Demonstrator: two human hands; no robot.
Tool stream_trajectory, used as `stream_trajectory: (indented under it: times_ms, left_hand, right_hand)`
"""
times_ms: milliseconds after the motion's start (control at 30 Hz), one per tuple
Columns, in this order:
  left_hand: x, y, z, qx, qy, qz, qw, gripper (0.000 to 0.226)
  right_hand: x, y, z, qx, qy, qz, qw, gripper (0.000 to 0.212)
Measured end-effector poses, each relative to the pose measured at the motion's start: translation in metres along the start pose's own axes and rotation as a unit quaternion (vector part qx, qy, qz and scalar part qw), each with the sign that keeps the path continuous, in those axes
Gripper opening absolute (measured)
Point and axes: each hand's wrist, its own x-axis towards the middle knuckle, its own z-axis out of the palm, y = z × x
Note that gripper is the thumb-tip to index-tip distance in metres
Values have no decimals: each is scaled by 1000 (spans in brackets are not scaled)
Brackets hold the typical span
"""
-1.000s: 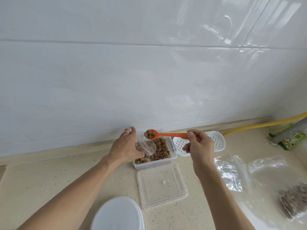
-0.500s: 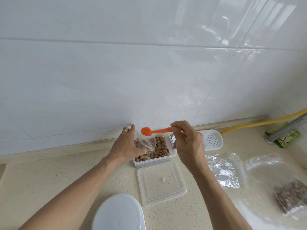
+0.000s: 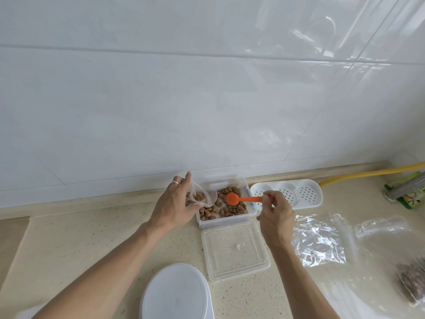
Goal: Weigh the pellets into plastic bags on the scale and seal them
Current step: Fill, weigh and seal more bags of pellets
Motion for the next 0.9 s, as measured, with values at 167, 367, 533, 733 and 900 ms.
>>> stream_trajectory:
  times_ms: [167,367,533,733,900]
  left_hand:
    - [-2,-7,-4,16,-2,4,1000,88]
    - [-3,-16,-9,41,-8,-3,999,85]
    - [-2,-17,-10,70,-7,-8,997,85]
    - [6,-5,-7,105,-14,-11,994,83]
    - [14,9,-4,138,-31,-18,990,82]
  right_hand:
    - [-14,9,26,-14,-75,24,997,17]
    - [-14,5,39,66,-134,127,981,14]
    - [-5,8,27,163,-69,237,955,13]
    - [4,7,-1,191,-36,235,952,12]
    - [13,-10,-23,206,-22,196,959,11]
